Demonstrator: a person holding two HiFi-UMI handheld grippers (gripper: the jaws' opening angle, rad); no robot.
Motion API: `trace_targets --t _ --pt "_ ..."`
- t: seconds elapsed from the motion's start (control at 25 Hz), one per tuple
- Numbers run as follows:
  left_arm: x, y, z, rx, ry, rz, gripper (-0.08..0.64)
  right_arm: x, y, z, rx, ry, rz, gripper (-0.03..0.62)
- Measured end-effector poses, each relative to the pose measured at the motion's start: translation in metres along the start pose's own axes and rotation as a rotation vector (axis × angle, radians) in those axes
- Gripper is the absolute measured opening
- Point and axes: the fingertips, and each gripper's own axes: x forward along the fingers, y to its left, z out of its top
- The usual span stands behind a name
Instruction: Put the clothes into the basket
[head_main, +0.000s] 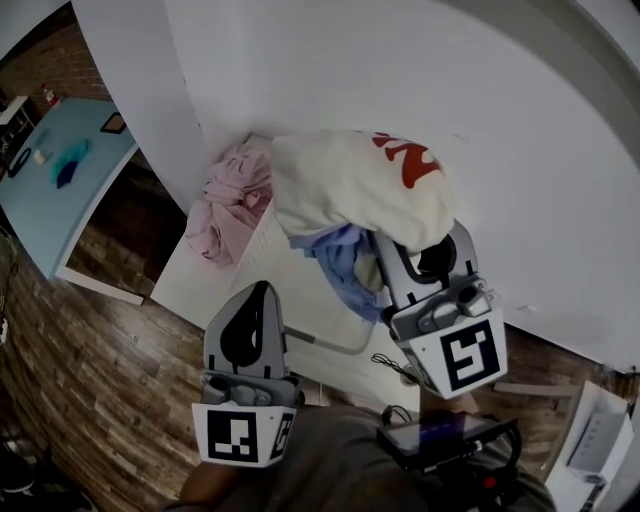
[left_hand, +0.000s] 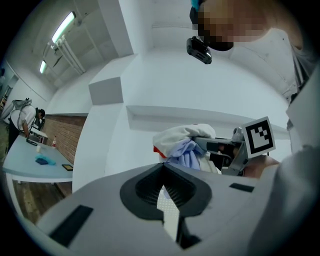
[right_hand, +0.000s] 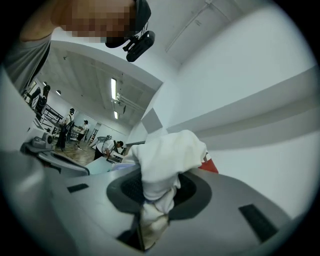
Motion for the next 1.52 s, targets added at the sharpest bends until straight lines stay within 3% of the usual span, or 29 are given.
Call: trace_targets --t 0.28,0.48,0.6,1.16,1.52 --pt "-0.002 0.036 -0.041 -0.071 0.11 -0.026 0.008 0.014 0.049 -0.096 0.041 0.334 0.071 0.137" --pt "0.004 0.045 -0.064 -0.097 0.149 -0.041 0.008 0.016 0.067 -0.143 0.031 0.484 0.144 0.252" --pt "0.001 0.049 -0.074 -0.115 0.172 -0.04 0.008 0.009 0.083 -0.165 0.029 0.564 0.199 0.264" --pt "-0.013 0.019 -0.072 -0.111 0.141 -0.022 0.008 -0.054 0.111 -0.182 -0.099 0.788 0.457 0.267" --pt "-0.041 -0.042 -0.059 -0.061 0.094 -0.003 0.008 -0.122 0.098 -0.18 -0.066 0.783 0.48 0.27"
